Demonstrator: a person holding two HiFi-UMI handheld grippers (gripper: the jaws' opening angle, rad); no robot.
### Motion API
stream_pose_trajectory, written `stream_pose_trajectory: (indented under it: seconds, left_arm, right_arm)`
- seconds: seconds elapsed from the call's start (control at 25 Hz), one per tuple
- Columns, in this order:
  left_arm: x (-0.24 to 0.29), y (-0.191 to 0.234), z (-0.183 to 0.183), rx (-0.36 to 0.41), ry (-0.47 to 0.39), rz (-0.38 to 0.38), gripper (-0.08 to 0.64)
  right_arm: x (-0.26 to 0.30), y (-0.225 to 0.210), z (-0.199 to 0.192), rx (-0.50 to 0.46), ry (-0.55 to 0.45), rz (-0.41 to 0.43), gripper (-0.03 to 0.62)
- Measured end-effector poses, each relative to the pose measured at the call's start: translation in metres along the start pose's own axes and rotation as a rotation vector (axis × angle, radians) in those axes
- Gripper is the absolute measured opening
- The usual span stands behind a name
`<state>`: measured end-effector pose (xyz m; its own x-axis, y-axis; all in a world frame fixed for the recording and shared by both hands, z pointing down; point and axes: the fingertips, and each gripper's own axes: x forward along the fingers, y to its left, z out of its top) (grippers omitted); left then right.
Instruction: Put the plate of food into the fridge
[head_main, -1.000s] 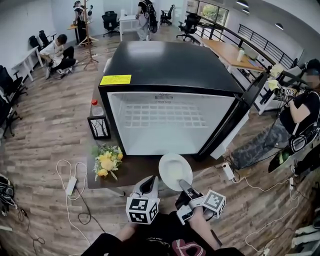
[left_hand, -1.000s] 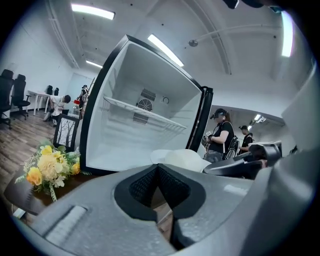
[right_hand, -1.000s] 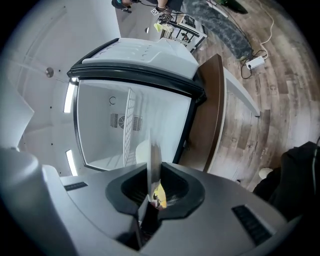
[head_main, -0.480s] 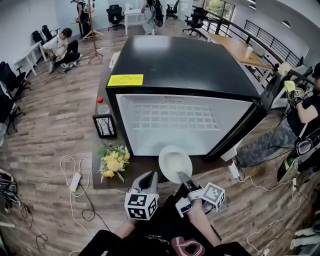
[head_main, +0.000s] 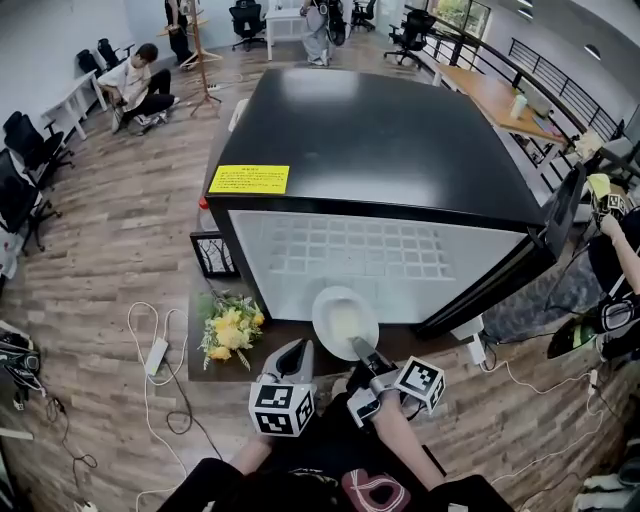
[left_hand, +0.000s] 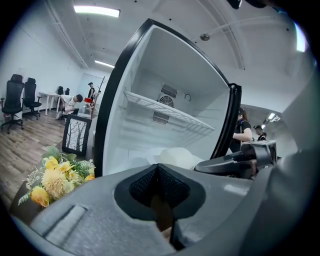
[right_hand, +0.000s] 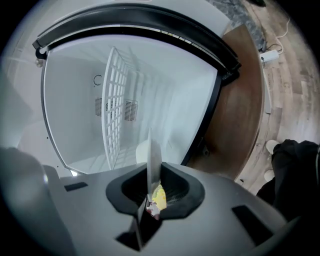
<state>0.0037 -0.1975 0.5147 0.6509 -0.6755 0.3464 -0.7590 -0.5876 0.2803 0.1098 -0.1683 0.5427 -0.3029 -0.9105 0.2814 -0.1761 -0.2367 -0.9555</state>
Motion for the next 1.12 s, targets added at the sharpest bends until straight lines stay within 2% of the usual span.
stream_pose_trajectory:
  seconds: [0.4,1.12]
  left_arm:
    - [0.016,0.023,0.006,-0.034,-0.003,0.079,0.008]
    - [0.029,0.047,0.016,-0.046,-0.006,0.174,0.008]
  right_arm:
    - [0.037,-0.004,0.019,-0.003,0.046,-0.018,0.054]
    - [0.103,-0.009,0.023,0.006,0.145,-0.042,0.055]
